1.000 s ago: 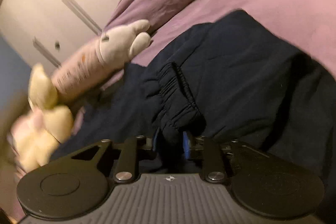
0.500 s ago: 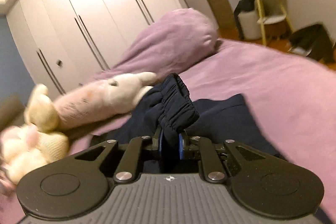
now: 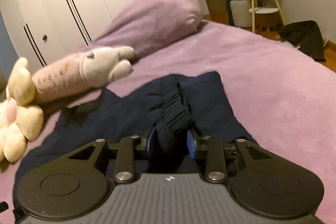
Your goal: Fold large clothes
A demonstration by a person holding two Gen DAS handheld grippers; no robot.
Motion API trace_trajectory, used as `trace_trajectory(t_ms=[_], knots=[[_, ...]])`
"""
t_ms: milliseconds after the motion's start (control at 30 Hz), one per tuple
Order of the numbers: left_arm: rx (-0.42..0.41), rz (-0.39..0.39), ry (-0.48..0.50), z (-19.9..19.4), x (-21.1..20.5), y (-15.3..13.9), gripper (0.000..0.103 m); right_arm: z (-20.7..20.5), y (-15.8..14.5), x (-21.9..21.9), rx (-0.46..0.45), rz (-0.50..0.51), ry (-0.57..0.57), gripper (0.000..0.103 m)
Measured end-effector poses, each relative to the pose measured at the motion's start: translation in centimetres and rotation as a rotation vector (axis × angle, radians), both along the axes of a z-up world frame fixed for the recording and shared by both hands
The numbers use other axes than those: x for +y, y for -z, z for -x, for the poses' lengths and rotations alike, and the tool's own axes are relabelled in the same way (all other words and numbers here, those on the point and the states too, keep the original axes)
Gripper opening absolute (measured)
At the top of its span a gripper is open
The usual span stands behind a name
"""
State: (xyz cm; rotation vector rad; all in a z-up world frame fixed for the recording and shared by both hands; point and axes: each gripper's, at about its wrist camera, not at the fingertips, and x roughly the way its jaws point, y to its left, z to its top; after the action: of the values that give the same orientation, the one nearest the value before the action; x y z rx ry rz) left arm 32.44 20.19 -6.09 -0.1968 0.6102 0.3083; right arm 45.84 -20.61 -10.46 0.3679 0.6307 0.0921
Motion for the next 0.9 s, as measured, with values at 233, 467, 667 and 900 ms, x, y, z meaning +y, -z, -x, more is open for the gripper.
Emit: trace_trajectory(t_ms=[233,467,667,900], knots=[[0.021,-0.012,0.074,-3.2,-2.5,-0.4,0.092,-1.3,2.0,0.5,0.121,0.061,-0.048,0.018],[0.0,-0.013,0.077,-7.5,-4.6,-0.2,0.096,1.1,-2.3,2.4,0.024,0.236,0.107,0.033],[0.004,-0.072,0.033,-12.0,-6.6,2.0,0.096,-2.0,-2.9,7.5,-0.045,0.215,-0.021,0.03],[0.018,-0.096,0.031,-15.2,-6.6,7.6,0.103,-4.8,3.8,13.9,-0.054,0.303,-0.298,0.022]])
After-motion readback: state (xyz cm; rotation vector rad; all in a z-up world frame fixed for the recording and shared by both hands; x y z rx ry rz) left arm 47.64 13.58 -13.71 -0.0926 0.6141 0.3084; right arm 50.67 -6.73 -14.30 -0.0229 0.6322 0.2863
